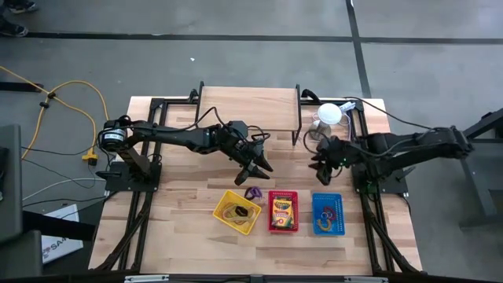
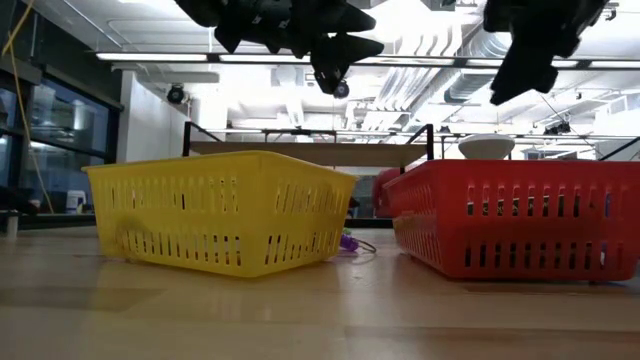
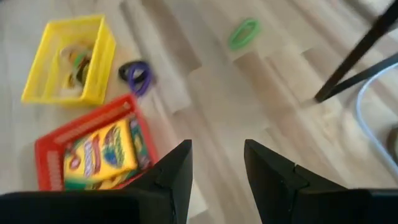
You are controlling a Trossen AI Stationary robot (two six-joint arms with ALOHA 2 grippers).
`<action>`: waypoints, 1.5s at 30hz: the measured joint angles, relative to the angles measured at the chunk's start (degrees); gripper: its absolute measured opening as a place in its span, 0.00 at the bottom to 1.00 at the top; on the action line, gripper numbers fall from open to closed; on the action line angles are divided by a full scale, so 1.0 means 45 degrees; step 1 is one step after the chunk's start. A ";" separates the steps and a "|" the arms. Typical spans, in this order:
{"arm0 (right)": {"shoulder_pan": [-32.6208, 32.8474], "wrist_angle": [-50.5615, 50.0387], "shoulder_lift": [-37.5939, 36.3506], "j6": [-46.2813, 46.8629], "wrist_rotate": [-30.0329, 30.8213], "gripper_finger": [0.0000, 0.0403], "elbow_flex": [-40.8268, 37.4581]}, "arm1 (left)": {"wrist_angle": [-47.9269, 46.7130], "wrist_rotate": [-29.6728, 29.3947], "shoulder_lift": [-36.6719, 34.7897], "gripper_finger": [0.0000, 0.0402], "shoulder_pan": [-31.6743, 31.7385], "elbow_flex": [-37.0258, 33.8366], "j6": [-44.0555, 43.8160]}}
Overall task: Pick & Place Office Desk Supplies
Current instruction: Put the green spring keychain into the blue bin
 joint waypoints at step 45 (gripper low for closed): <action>-0.2429 0.0193 0.0001 0.0046 -0.0035 0.33 0.0000 | -0.3919 -0.1188 0.0000 0.37 0.0002 0.0000 0.2032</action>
